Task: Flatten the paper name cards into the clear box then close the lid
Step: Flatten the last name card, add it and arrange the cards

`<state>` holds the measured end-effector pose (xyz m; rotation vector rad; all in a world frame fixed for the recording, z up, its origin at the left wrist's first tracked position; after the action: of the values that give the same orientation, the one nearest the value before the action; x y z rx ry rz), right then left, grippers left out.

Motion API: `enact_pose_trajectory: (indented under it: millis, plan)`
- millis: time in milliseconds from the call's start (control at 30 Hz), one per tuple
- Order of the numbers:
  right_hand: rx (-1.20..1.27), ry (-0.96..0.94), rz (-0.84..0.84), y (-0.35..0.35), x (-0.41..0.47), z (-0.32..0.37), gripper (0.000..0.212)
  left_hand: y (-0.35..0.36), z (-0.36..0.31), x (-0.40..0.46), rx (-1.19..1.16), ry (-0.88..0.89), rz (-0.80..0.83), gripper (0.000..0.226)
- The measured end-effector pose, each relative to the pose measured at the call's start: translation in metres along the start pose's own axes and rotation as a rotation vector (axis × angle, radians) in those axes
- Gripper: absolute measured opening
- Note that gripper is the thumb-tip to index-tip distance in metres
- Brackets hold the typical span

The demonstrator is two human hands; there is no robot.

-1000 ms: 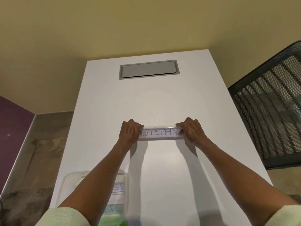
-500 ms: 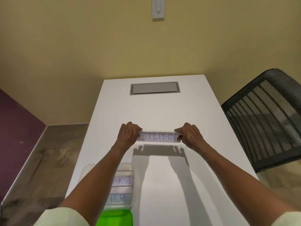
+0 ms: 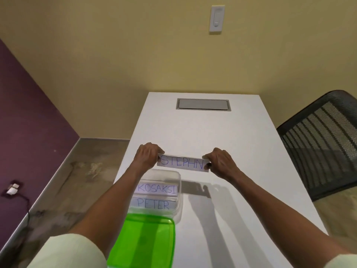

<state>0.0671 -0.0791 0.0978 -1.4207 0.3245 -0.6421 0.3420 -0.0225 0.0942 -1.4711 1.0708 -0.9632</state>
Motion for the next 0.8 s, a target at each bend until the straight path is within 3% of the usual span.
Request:
enact_pose_trajectory:
  millis: [400,800]
  plan:
    - [0.064,-0.056,0.085,0.038,0.014,0.097,0.030,-0.007,0.086,-0.058,-0.010,-0.131,0.100,0.032]
    - [0.050,-0.057,0.241,0.075,0.023,0.122,0.034,0.016,0.108,-0.076,-0.037,-0.212,0.197,0.030]
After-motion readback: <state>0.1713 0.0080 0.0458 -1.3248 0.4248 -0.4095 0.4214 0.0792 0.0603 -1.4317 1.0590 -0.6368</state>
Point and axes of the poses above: each hand's wrist, its own x-axis towards the middle knuckle, its own y-axis out of the palm, z = x × y, the point moved 3 cm from there along x, towards the middle knuckle, and after that the axes turned 14 degrees about -y, right-handed, at the moved point
